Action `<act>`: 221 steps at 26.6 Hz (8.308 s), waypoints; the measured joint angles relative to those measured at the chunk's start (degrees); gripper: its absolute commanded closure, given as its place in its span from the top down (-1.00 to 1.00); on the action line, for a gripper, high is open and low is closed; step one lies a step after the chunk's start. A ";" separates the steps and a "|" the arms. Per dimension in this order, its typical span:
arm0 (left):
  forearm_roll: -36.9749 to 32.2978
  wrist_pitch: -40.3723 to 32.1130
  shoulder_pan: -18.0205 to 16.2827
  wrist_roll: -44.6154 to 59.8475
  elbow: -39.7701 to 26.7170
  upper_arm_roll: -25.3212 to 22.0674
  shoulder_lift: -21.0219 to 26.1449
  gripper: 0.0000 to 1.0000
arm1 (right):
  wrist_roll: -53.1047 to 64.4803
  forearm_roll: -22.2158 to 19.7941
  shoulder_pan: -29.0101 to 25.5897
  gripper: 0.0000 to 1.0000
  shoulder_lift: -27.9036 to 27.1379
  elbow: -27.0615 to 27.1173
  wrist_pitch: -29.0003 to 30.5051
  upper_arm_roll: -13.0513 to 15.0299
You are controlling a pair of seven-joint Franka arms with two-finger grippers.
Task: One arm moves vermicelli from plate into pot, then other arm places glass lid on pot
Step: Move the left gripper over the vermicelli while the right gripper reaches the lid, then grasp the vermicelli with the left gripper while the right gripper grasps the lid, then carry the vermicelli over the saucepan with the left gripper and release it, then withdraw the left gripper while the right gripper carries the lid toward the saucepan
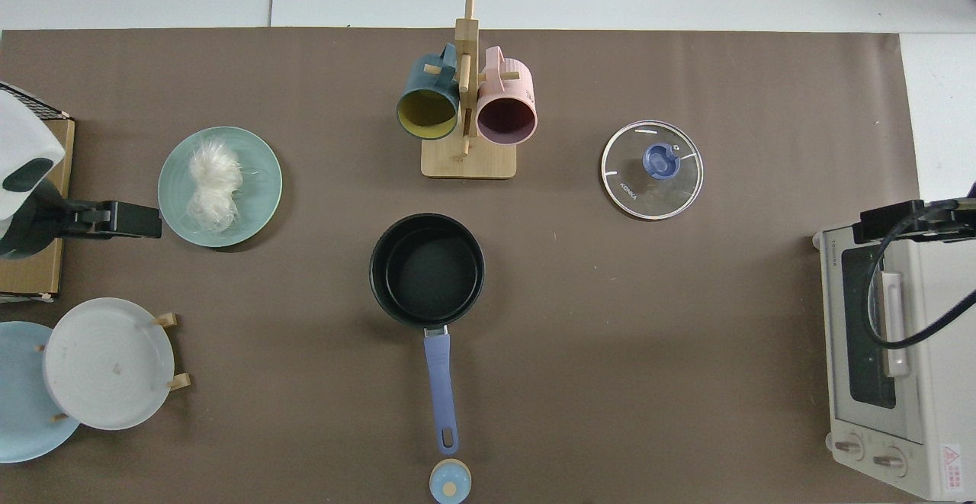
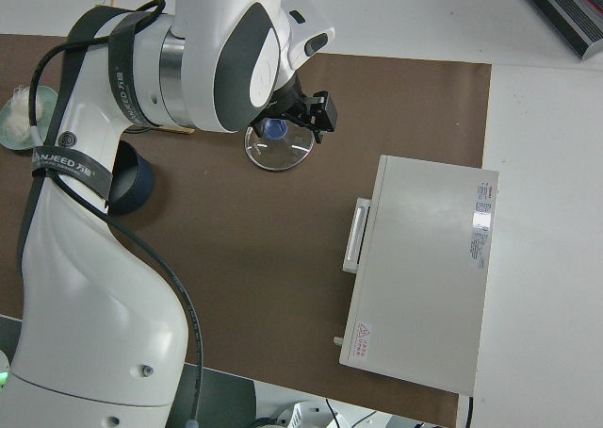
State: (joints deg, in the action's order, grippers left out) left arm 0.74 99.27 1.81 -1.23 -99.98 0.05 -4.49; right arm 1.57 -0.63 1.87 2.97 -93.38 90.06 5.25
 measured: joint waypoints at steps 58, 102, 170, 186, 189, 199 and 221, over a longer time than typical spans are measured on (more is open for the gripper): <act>-0.07 27.87 -1.33 2.39 1.11 -3.13 21.29 1.00 | -7.59 0.30 3.11 1.00 -21.93 8.37 14.59 -3.76; -2.02 14.72 0.20 13.99 10.45 1.34 26.01 -1.00 | -13.76 0.58 4.79 1.00 -38.43 10.61 30.11 -6.28; 5.72 31.45 3.13 24.45 -12.43 23.86 21.71 1.00 | -13.77 0.63 5.90 -0.81 -18.27 1.32 19.43 -6.35; 5.72 21.77 2.94 25.06 -2.96 19.53 17.52 1.00 | -18.28 0.67 7.09 -0.86 -1.52 -18.73 19.06 -8.73; 5.58 16.32 2.91 24.64 0.11 17.31 15.54 1.00 | -22.27 0.68 7.19 -0.88 -0.88 -19.33 19.17 -11.04; 3.83 5.06 2.81 14.69 2.98 7.79 8.48 1.00 | -39.05 0.68 7.77 -1.00 -0.65 -19.15 20.76 -21.47; 3.12 -2.69 -2.04 -2.54 2.78 -0.03 2.06 1.00 | -72.98 -11.90 15.24 -1.00 -23.02 2.82 18.70 -33.14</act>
State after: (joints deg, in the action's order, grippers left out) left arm 3.86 96.58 -0.23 -3.77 -97.21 0.03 -2.43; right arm -71.41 -12.53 17.12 -20.05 -90.55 108.77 -27.89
